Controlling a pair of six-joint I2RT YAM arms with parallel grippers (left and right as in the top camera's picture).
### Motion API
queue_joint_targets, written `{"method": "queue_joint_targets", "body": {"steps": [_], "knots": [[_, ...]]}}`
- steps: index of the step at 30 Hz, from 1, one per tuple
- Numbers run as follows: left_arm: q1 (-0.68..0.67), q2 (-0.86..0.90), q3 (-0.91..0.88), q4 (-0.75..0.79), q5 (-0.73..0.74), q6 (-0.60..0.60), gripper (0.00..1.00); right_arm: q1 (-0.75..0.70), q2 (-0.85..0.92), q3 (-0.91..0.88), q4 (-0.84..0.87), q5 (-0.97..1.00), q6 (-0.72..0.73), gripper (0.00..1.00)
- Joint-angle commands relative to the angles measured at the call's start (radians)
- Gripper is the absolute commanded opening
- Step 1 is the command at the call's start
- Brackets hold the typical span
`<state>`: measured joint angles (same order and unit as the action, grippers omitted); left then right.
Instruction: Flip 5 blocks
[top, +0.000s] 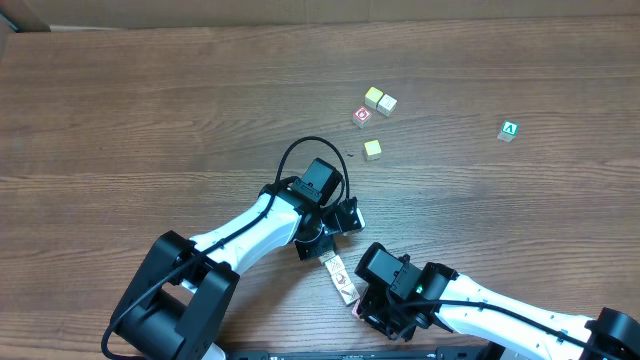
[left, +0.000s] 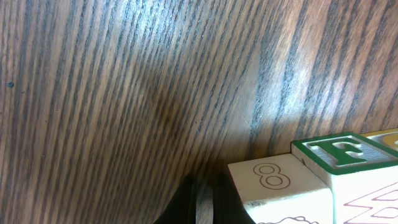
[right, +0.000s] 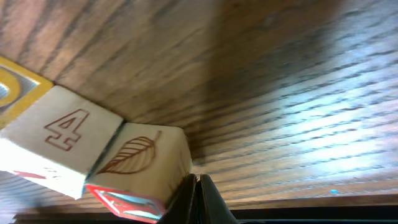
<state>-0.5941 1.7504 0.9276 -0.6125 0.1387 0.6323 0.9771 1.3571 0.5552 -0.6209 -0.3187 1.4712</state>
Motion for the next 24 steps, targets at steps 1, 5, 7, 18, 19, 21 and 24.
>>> {"method": "queue_joint_targets", "body": {"steps": [1,5,7,18,19,21,24], "knots": [[0.01,0.097,-0.062,0.016,-0.172,0.026,0.04,0.007,0.002,0.0,0.019,-0.015,0.03,0.04],[0.01,0.097,-0.062,0.016,-0.172,0.026,0.04,0.026,0.002,0.0,0.043,-0.01,0.058,0.04],[0.01,0.097,-0.062,0.016,-0.172,0.026,0.04,0.038,0.002,0.0,0.045,-0.002,0.079,0.04],[0.01,0.097,-0.062,0.015,-0.172,0.017,0.04,0.069,0.002,0.0,0.041,0.019,0.153,0.04],[0.01,0.097,-0.062,0.015,-0.172,0.015,0.04,0.069,0.002,0.0,0.041,0.013,0.158,0.04],[0.01,0.097,-0.062,0.015,-0.172,0.015,0.04,0.073,0.002,0.0,0.041,0.003,0.185,0.04],[0.01,0.097,-0.062,0.015,-0.172,0.015,0.04,0.085,0.002,0.0,0.041,0.003,0.232,0.04]]}}
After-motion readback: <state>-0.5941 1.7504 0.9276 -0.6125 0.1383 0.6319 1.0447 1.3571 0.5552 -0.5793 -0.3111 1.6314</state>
